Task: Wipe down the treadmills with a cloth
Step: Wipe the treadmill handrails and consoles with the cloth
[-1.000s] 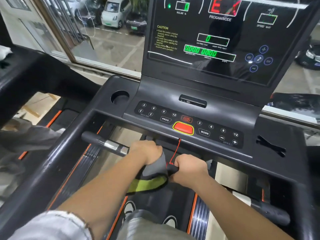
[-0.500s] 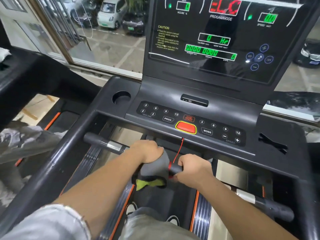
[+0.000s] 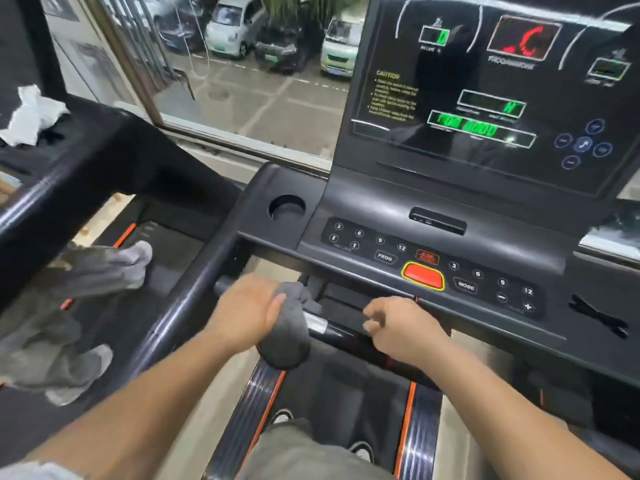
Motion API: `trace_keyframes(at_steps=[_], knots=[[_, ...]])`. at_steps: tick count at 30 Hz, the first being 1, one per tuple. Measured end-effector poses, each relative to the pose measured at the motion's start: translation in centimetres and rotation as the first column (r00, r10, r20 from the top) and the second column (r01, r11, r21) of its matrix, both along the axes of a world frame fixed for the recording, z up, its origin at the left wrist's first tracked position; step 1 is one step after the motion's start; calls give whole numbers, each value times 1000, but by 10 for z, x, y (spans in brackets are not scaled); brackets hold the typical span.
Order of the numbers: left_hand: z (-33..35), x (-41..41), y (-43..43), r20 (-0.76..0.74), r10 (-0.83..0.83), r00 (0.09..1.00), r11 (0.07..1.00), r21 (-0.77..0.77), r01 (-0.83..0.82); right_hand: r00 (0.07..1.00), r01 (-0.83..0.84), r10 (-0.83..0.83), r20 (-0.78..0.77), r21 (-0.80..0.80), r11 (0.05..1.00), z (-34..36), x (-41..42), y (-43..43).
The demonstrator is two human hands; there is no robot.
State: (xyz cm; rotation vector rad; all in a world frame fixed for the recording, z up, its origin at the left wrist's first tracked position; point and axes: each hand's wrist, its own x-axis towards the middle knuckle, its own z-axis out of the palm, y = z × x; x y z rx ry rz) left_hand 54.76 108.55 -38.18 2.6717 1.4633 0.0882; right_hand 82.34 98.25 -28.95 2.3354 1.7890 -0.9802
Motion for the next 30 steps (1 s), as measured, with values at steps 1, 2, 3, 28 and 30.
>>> trace_keyframes(at_steps=[1, 2, 3, 28, 30], knots=[[4, -16, 13, -34, 29, 999, 999, -19, -30, 1000, -2, 2, -28, -3, 1000, -2, -9, 4], [8, -24, 22, -61, 49, 997, 998, -36, -51, 999, -20, 19, -40, -11, 1000, -5, -18, 8], [12, -21, 26, -93, 69, 993, 998, -1, -69, 999, -35, 34, -38, -32, 999, -9, -27, 10], [-2, 37, -31, 214, -238, 947, 970, 103, 221, 963, 113, -110, 246, 2, 994, -29, -77, 18], [-5, 27, -24, 218, -359, 908, 933, 112, 342, 960, 96, -98, 263, 18, 995, -28, -79, 17]])
